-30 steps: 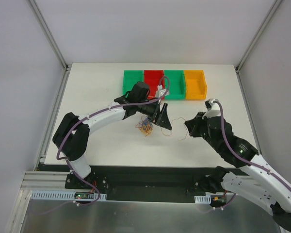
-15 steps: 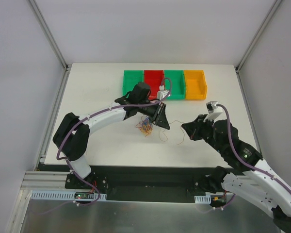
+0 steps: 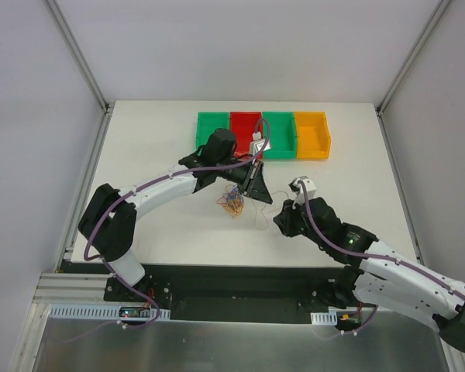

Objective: Untangle the cables

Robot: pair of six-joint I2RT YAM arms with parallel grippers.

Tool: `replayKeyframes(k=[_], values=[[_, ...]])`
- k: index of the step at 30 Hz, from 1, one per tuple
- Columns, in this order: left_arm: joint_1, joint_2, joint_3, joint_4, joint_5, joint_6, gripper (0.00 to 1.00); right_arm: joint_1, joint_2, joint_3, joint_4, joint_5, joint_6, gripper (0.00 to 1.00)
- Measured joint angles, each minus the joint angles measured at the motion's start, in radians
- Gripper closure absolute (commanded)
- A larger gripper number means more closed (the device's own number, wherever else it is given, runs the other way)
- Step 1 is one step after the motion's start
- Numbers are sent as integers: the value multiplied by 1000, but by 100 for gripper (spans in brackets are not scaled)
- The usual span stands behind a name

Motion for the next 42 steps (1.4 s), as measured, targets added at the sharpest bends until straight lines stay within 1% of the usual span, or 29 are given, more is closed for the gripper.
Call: replayKeyframes(k=[3, 6, 7, 10, 12, 13, 15, 16, 17, 20, 23, 25, 26, 29, 32, 34, 37, 39, 42], values=[[2, 0, -3, 18, 0, -24, 100, 13, 0, -22, 54, 0, -28, 65], [8, 0, -9, 27, 0, -50, 100, 34, 0, -19, 105, 19, -61, 63], [14, 0, -10, 27, 0, -57, 100, 44, 0, -16, 101, 42, -68, 61], [29, 0, -16, 28, -1, -79, 100, 56, -7, 0, 55, 104, -75, 49], [45, 2, -17, 28, -1, -94, 100, 56, -33, 13, 5, 134, -87, 39], [51, 4, -18, 29, -1, -107, 100, 56, -50, 21, -19, 143, -91, 31], [72, 10, -18, 31, -1, -125, 100, 56, -95, 44, -71, 161, -109, 23], [78, 14, -18, 32, -1, -132, 100, 56, -115, 61, -92, 166, -120, 17], [83, 19, -18, 32, -1, -137, 100, 56, -126, 79, -107, 168, -132, 14], [85, 36, -18, 32, 0, -153, 100, 55, -125, 179, -143, 166, -203, 0], [84, 43, -18, 30, 0, -163, 100, 33, -83, 281, -141, 122, -294, 1], [84, 43, -18, 31, 8, -166, 100, -29, -37, 334, -124, 27, -362, 0], [84, 43, -18, 31, 16, -167, 100, -77, -5, 352, -106, -46, -395, 0], [84, 43, -18, 31, 26, -171, 100, -163, 85, 367, -66, -215, -472, 0], [84, 43, -18, 31, 35, -174, 100, -173, 177, 367, -57, -318, -524, 1], [84, 43, -18, 31, 43, -177, 100, -170, 218, 366, -46, -357, -544, 1], [84, 43, -18, 31, 44, -183, 100, -135, 253, 361, -19, -333, -554, 0], [84, 43, -18, 31, 44, -185, 100, -74, 272, 357, 0, -260, -551, 5], [84, 43, -18, 31, 44, -190, 100, 43, 311, 349, 32, -106, -532, 12]])
